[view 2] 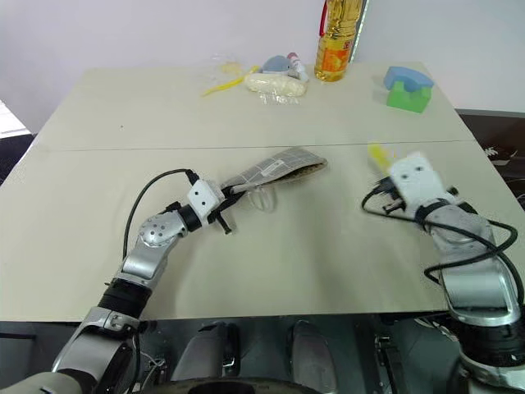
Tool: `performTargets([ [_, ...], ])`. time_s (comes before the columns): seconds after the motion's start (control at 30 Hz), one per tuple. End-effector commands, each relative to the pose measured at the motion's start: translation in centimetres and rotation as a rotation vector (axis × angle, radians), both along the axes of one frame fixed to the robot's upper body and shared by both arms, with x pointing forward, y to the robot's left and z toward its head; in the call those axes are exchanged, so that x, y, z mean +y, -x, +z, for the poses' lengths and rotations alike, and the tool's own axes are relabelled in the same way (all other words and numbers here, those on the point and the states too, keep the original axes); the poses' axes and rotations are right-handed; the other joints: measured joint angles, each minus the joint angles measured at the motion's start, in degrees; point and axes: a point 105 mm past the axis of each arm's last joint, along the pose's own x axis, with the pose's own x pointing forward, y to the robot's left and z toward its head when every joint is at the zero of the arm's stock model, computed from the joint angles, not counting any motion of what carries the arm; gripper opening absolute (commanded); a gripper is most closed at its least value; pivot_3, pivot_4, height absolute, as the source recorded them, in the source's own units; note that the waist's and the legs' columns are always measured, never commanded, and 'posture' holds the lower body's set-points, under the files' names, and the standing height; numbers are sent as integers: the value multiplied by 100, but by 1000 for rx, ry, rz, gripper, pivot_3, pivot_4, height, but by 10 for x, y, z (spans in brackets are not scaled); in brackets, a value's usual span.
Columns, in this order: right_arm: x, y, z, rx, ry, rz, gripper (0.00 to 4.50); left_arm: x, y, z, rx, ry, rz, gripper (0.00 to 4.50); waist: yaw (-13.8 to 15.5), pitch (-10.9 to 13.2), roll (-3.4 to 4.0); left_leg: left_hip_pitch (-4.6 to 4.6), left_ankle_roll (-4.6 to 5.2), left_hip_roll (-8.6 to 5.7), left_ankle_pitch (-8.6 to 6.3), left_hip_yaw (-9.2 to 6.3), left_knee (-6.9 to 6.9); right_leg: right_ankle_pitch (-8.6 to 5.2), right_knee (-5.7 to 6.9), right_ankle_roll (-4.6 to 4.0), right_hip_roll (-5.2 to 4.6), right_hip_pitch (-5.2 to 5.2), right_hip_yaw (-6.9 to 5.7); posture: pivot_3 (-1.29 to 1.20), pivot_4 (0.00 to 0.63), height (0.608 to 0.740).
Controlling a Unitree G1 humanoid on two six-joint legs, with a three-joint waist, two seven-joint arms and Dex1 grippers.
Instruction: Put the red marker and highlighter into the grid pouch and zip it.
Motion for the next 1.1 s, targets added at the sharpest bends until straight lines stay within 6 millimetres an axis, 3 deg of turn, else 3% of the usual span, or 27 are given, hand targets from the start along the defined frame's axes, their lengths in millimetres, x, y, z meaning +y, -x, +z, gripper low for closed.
performTargets([
  [0.03, 19, 4, 1, -15, 73, 141, 866, 9, -4, 11, -23, 23, 18, 0, 7, 5, -9, 0, 0, 0, 0, 1, 0, 0, -1, 0, 0, 0, 0, 0, 150, 740],
  [0.3, 48, 5, -4, -14, 31, 250, 866, 0, 2, 11, -28, 29, -22, 0, 15, 6, -10, -1, 0, 0, 0, 5, 6, 1, -1, 0, -5, 0, 0, 0, 150, 740],
  [0.83, 58, 7, -10, 21, 126, 323, 866, -11, 16, 11, -15, 43, -118, 0, 22, 6, -10, -1, -1, -1, 0, 5, 7, 1, -1, -1, -7, 0, 0, 0, 150, 740],
  [1.1, 82, 16, -9, 42, 427, 564, 866, -19, 30, 12, -6, -6, -250, 0, 14, 7, -8, -1, -1, -1, 0, 5, 8, 1, -1, -1, -7, 0, 0, 0, 150, 740],
])
